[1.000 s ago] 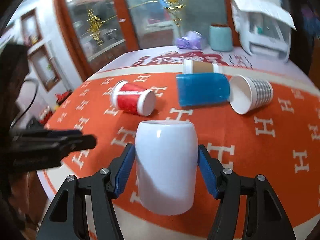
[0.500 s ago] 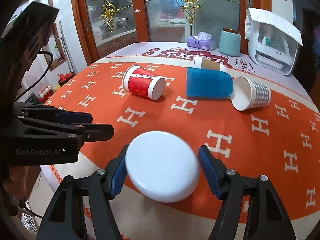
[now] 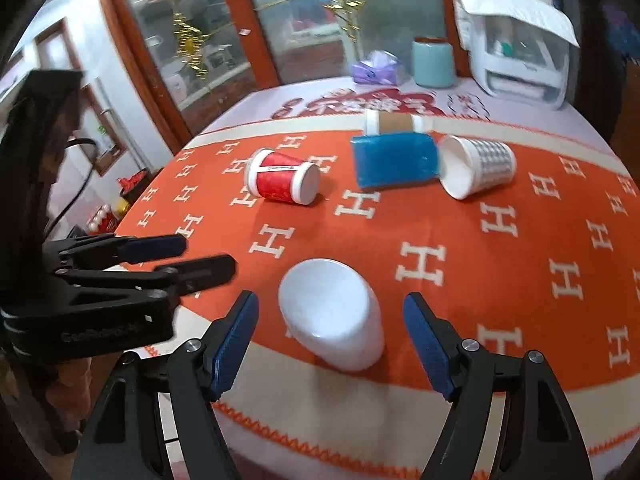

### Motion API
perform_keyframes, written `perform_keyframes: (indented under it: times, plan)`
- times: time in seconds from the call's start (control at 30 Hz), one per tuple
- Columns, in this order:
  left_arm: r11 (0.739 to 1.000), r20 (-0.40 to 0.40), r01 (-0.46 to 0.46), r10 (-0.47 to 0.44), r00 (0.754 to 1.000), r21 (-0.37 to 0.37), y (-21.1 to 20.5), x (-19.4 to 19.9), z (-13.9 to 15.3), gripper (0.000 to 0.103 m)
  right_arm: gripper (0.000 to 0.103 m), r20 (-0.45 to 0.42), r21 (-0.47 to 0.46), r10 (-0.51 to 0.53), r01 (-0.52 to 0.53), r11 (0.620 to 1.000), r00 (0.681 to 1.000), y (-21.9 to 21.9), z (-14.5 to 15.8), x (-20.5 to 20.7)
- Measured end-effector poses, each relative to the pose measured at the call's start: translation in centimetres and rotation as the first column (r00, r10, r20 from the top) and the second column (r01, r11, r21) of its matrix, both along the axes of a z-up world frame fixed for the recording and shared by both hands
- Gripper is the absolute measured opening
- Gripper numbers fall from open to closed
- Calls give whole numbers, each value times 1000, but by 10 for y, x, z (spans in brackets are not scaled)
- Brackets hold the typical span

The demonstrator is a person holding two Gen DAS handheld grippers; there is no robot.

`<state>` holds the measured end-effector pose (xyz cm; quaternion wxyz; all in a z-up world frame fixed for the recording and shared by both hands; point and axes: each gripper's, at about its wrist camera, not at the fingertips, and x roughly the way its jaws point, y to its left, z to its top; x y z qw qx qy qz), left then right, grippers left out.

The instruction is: Flip cup upside down

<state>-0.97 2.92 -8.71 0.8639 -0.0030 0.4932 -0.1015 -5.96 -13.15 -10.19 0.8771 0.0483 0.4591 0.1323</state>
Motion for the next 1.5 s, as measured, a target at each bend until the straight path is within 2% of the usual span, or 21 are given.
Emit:
perform_keyframes:
  times: [0.07, 0.23, 0.33, 0.57, 0.93, 1.5]
  plan:
    - [1000, 26, 2, -2, 1000, -1, -3, -2, 15, 64, 76, -30, 22, -40, 40, 999, 999, -10, 12, -1]
    - [1000, 78, -13, 11, 997, 15, -14, -4, 52, 68, 77, -28, 52, -116, 118, 992, 993, -33, 57, -9]
    - [1000, 84, -23, 23, 996, 0, -21, -4, 72, 69, 84, -24, 66, -153, 154, 986, 988, -42, 83, -13]
    - [998, 125, -66, 64, 990, 11, -30, -16, 104, 70, 86, 20, 25, -211, 211, 977, 977, -49, 128, -29]
    - [995, 104, -103, 100, 989, 19, -22, -32, 102, 70, 87, 33, 0, -229, 230, 973, 973, -43, 137, -46]
    - [993, 90, -118, 115, 989, 26, -19, -31, 93, 70, 87, 8, -1, -229, 229, 973, 973, -38, 124, -43]
